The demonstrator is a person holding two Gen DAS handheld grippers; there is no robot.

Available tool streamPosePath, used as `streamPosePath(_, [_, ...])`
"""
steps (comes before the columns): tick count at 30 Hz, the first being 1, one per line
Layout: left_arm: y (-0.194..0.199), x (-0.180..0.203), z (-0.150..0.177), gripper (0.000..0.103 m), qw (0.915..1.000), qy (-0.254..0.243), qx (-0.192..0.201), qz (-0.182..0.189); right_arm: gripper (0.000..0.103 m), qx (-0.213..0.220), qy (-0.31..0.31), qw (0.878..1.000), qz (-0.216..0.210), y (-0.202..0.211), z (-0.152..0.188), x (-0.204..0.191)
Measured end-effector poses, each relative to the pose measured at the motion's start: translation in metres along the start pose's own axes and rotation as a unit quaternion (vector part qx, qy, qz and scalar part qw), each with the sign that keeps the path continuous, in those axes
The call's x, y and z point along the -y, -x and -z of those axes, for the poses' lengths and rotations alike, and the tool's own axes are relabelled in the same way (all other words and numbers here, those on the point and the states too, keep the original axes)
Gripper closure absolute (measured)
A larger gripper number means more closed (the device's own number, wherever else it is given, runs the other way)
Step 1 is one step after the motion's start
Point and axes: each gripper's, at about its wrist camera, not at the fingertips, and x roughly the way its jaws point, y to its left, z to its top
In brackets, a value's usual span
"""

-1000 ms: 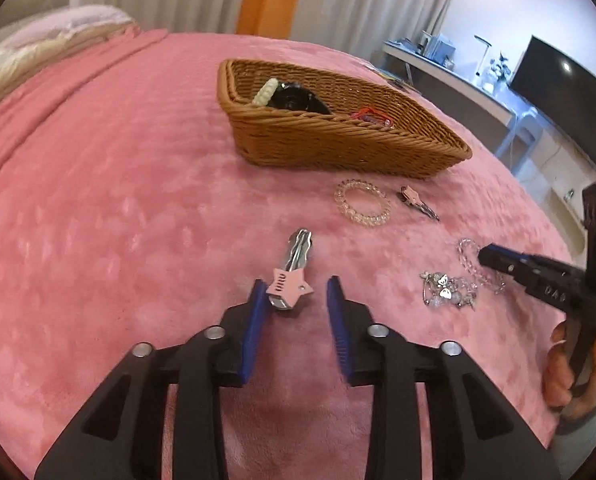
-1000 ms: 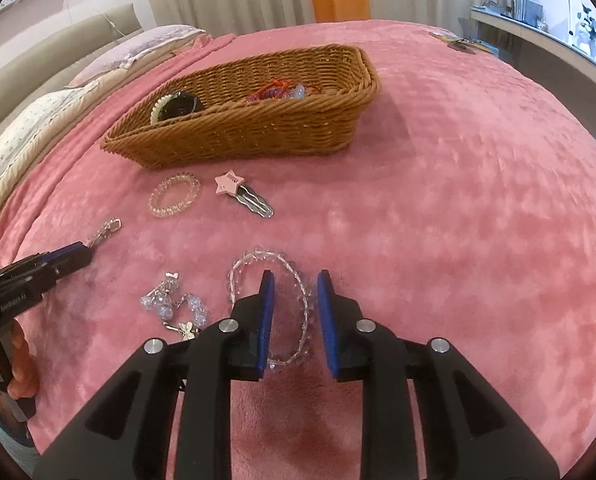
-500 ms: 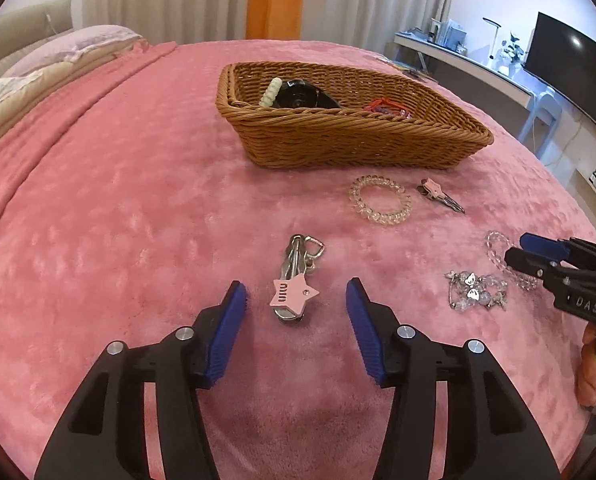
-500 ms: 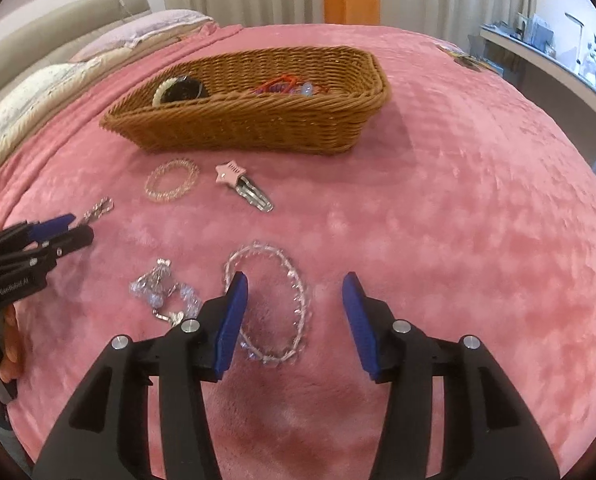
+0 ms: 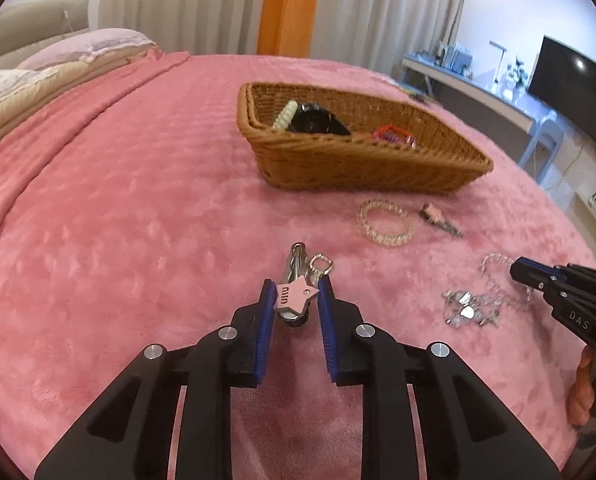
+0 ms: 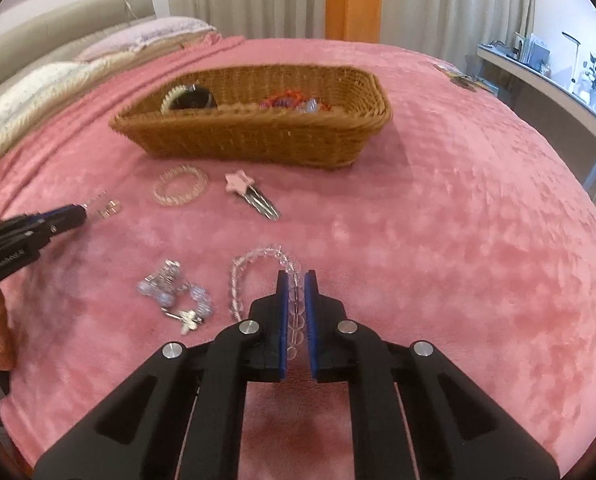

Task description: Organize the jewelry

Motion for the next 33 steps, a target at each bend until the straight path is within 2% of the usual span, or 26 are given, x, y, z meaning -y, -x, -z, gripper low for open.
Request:
streamPosePath(4, [0.013,0.002,-0.002,0.083,0.9996,-0.001,0.029,0.006,0.097,0.015,-0.017,0.999,-0.032,0.015,-0.007,-0.001])
streamPosePath(14, [0.057,0.01,-0.023,0.083,0.9951,-0.005,0.097,0.019,0.097,0.075,-0.028,0.996,-0.029,0.061,-0.038,-0.006])
streamPosePath(18, [0.077,0.018,-0.046,0.083,0.9924,-0.01,0.119,0.028,0.097,0.096,-0.024,0.995,-0.033,0.077,-0.069,-0.008])
streamPosePath(22, [0.09,0.035,-0.086,0.083,0.988,-0.028,0.147,0.039,0.097,0.127,-0.014,0.991,-0.032,0.087,-0.11,-0.012])
streamPosePath(26, [0.081,0.054,-0.117,0.083,0.9842,-0.054,0.164,0.039,0.097,0.134,-0.012,0.991,-0.026,0.074,-0.149,-0.009])
streamPosePath(29, [0.054,0.061,-0.138,0.083,0.9851,-0.053,0.156,0.05,0.097,0.129,-0.014,0.991,-0.025,0.052,-0.172,-0.006])
streamPosePath(33, [0.01,0.063,-0.151,0.083,0.9872,-0.041,0.144,0.055,0.097,0.113,-0.026,0.993,-0.034,0.016,-0.189,0.001])
